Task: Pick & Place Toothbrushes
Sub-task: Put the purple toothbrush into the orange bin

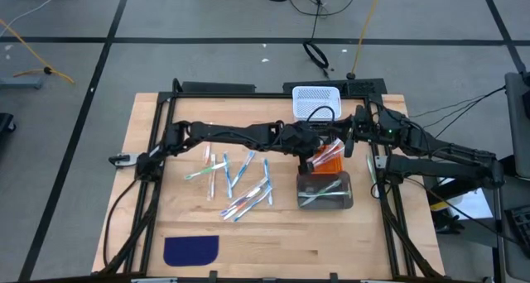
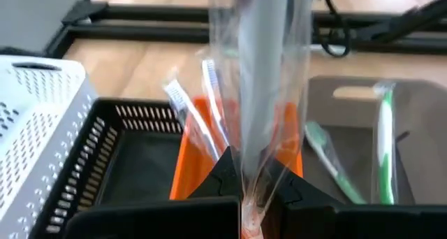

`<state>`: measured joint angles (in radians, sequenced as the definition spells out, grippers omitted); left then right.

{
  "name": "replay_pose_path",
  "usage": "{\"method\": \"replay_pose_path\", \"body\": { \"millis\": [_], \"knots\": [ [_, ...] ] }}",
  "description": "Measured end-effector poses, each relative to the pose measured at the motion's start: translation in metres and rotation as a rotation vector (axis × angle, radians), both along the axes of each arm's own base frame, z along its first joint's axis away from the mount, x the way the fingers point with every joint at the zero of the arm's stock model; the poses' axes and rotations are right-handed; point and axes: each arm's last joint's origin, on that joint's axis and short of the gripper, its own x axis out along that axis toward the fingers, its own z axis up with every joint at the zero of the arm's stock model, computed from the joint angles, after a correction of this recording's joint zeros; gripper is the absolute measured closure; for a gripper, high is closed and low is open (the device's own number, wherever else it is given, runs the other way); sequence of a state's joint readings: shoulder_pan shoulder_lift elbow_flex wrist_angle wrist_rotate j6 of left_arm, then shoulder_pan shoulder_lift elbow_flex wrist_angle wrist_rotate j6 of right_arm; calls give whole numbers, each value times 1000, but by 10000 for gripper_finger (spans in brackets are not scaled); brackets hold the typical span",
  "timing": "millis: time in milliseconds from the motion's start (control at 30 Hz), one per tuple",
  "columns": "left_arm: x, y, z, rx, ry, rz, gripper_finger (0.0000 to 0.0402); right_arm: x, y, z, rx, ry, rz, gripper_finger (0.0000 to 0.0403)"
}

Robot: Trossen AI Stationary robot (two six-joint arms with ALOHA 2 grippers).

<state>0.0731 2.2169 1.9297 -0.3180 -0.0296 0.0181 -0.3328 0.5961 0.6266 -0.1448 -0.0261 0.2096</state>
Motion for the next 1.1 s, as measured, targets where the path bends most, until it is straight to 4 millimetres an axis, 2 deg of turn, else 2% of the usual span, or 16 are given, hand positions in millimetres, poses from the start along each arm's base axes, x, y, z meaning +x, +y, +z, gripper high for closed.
{"method": "replay_pose_path", "body": {
  "millis": [200,500,667,1100],
  "knots": [
    [6,-2,-16,-2,13,-6,397,-2,-4,0,-18,4,-54,325],
    [9,-5,-24,10,28,-22,397,-2,-6,0,-15,9,-65,325],
    [11,-6,-36,18,58,-31,396,-2,-6,0,-12,8,-64,325],
    [10,-8,-37,28,69,-15,383,-2,-6,-1,-10,15,-64,325]
  ]
}}
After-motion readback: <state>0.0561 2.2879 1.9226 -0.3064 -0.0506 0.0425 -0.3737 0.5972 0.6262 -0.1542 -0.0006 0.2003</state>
